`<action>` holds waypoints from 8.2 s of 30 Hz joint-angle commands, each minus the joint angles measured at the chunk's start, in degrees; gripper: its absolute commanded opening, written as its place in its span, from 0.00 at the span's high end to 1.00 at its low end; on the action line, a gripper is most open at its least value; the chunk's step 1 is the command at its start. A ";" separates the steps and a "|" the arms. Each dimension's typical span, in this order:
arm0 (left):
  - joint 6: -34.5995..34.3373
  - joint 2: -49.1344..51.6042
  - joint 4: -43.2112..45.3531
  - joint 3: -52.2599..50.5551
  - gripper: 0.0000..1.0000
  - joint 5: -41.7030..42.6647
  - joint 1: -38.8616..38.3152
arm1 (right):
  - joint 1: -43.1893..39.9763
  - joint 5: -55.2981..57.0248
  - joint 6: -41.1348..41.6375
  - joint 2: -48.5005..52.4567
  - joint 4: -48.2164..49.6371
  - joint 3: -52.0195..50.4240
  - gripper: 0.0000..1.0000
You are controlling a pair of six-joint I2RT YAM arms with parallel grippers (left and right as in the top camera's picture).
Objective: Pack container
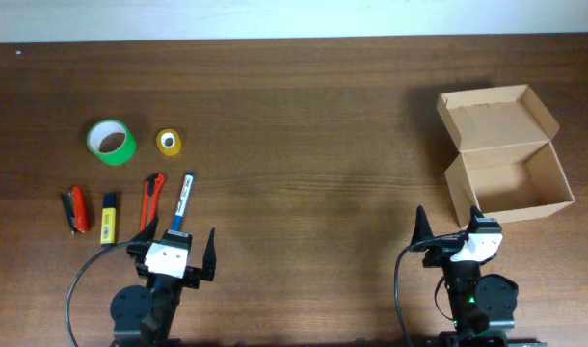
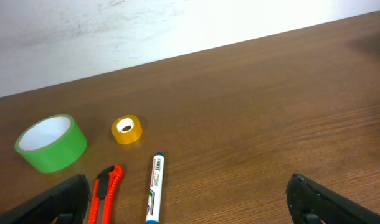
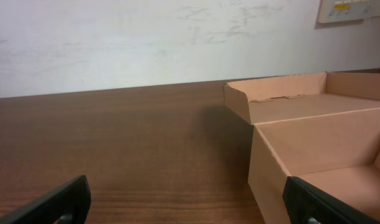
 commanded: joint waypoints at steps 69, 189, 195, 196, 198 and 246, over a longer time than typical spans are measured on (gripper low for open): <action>0.52 -0.46 -0.09 -0.22 0.00 0.81 -0.17 | -0.09 0.68 -0.26 -0.22 0.22 -0.83 0.01; 11.32 103.78 -43.12 104.91 0.00 12.35 23.37 | -11.69 3.19 -16.65 108.91 -71.04 88.02 0.41; 11.32 103.78 -43.17 104.91 0.01 12.52 23.37 | -11.72 4.11 -15.06 108.91 -68.26 84.91 0.62; 11.32 103.78 -43.17 104.91 0.00 12.59 23.37 | -11.78 4.13 -14.93 108.91 -67.93 84.61 0.78; 11.30 103.78 -43.30 104.91 0.01 12.59 23.34 | -11.78 4.07 -14.16 108.91 -67.69 84.52 0.95; 11.30 103.78 -40.39 104.89 0.00 14.27 20.04 | 26.77 -3.54 33.18 113.98 -76.00 130.81 0.96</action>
